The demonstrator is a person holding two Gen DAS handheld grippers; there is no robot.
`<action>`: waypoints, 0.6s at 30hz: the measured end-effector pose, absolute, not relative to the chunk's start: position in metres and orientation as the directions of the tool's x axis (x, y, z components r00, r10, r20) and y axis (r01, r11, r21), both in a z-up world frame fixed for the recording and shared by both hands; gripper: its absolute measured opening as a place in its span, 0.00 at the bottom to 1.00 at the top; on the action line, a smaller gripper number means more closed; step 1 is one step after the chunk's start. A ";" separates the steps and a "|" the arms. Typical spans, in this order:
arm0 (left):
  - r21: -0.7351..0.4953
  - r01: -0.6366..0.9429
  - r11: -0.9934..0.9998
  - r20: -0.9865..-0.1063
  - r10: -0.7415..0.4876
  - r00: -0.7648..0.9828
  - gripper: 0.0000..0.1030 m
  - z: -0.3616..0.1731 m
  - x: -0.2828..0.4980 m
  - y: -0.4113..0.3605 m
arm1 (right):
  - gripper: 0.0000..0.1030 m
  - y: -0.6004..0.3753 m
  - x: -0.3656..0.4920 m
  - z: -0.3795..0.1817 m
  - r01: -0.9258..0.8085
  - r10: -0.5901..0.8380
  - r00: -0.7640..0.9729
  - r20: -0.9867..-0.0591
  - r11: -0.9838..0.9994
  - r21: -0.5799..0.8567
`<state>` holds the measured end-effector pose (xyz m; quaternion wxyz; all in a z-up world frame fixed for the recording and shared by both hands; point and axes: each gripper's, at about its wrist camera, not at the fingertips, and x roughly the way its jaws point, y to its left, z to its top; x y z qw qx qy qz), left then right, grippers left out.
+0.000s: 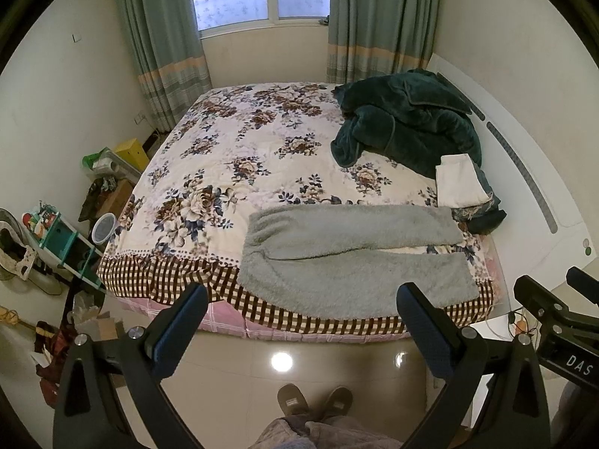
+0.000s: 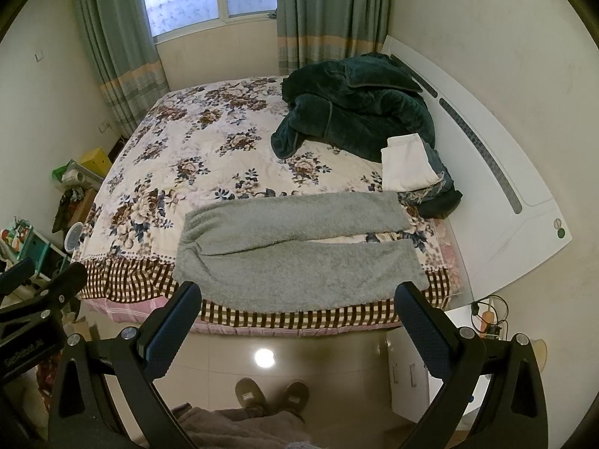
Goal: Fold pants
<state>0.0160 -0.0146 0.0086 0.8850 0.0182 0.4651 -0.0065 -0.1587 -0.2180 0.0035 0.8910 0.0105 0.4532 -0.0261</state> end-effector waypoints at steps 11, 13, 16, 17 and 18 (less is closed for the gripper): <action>0.019 0.027 0.999 -0.821 0.000 0.571 1.00 0.007 0.012 -0.011 | 1.00 -0.207 -0.157 0.013 0.042 -0.035 0.585 -0.810 0.999 -0.013; 0.018 0.028 0.999 -0.821 -0.001 0.571 1.00 0.007 0.012 -0.010 | 1.00 -0.207 -0.157 0.013 0.042 -0.035 0.585 -0.810 0.999 -0.014; 0.015 0.028 0.999 -0.822 -0.003 0.570 1.00 0.008 0.013 -0.010 | 1.00 -0.206 -0.157 0.013 0.041 -0.035 0.584 -0.811 0.999 -0.014; 0.017 0.028 0.999 -0.821 -0.002 0.571 1.00 0.007 0.012 -0.010 | 1.00 -0.204 -0.158 0.012 0.040 -0.035 0.584 -0.811 0.999 -0.013; 0.018 0.027 0.999 -0.820 -0.001 0.572 1.00 0.008 0.013 -0.010 | 1.00 -0.204 -0.158 0.012 0.039 -0.034 0.584 -0.811 0.999 -0.014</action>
